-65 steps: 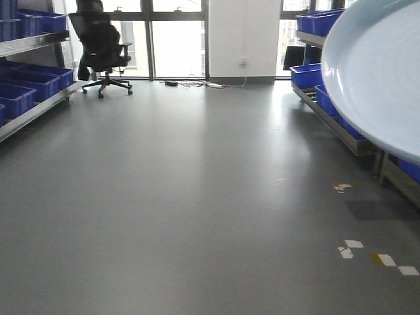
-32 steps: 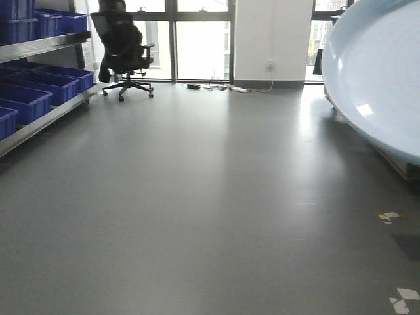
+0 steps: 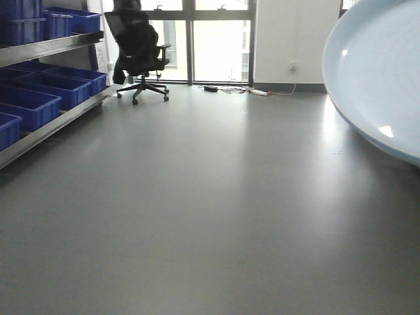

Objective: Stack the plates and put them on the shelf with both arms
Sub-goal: 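Carry the plate stack in the right gripper up to the blue-bin shelf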

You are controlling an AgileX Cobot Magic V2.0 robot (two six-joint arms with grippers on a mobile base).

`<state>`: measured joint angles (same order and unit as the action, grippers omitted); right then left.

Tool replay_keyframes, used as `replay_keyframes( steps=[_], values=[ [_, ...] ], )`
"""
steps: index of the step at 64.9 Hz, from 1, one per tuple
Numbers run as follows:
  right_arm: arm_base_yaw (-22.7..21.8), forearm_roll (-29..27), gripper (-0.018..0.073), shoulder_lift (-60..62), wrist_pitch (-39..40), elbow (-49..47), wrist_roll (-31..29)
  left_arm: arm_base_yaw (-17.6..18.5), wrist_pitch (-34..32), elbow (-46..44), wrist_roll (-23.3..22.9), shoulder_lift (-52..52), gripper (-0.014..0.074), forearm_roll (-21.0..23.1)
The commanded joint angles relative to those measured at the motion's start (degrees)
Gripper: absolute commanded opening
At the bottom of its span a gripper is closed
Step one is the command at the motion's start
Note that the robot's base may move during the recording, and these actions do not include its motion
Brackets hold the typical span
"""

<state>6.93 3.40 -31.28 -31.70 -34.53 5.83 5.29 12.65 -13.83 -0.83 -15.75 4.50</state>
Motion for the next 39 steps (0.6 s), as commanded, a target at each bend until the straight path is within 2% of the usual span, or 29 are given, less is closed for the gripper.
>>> replay_keyframes(
  steps=[1,39],
  values=[
    [-0.3,0.2,0.0050,-0.1,5.3,-1.8,-0.2,-0.2,-4.8,-1.8,-0.5,-0.5,0.0099,0.1],
    [-0.3,0.2,0.0050,-0.1,5.3,-1.8,-0.2,-0.2,-4.8,-1.8,-0.5,-0.8,0.0099,0.1]
  ],
)
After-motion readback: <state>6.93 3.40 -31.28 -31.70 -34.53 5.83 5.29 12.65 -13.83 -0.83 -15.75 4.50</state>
